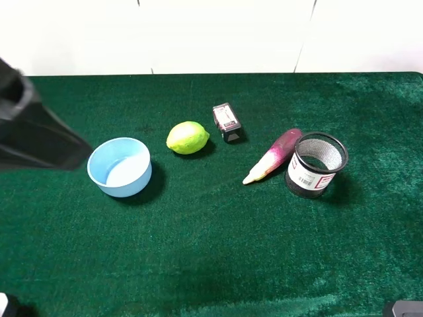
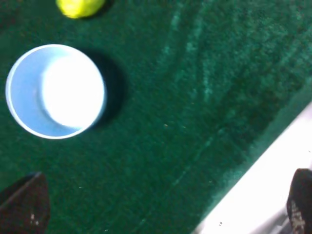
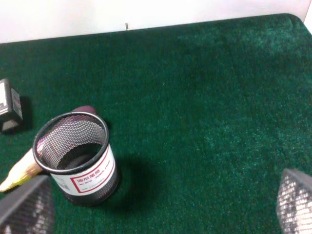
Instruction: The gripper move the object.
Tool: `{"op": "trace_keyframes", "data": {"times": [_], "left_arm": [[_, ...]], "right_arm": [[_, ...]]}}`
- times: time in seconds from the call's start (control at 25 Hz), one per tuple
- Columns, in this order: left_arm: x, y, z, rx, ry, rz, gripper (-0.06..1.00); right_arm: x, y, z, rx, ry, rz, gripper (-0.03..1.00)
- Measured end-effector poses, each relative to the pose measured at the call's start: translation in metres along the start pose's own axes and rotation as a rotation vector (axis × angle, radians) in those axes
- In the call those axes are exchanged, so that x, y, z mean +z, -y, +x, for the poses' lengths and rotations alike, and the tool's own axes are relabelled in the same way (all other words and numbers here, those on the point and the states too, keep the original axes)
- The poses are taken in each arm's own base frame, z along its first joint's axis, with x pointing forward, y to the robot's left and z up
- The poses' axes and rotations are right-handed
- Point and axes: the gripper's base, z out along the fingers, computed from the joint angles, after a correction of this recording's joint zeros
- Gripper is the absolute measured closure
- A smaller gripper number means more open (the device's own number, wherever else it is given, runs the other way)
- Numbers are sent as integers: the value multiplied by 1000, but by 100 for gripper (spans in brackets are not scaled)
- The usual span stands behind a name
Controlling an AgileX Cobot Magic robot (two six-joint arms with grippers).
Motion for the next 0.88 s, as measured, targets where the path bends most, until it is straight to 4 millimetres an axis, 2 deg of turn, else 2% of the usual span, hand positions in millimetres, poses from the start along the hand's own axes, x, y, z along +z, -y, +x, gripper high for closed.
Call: {"op": "trace_keyframes", "data": {"times": [0.32, 0.64, 0.76, 0.88], "left_arm": [[-8, -19, 9, -52, 59, -107, -5], [-3, -54, 16, -177, 0, -113, -5], [-8, -68, 27, -228, 11, -126, -5], [-14, -77, 48, -309, 33, -172, -5]], "right_arm": [[0, 0, 0, 0, 0, 0, 27], [0, 0, 0, 0, 0, 0, 27], [0, 0, 0, 0, 0, 0, 27], [0, 0, 0, 0, 0, 0, 27]]}}
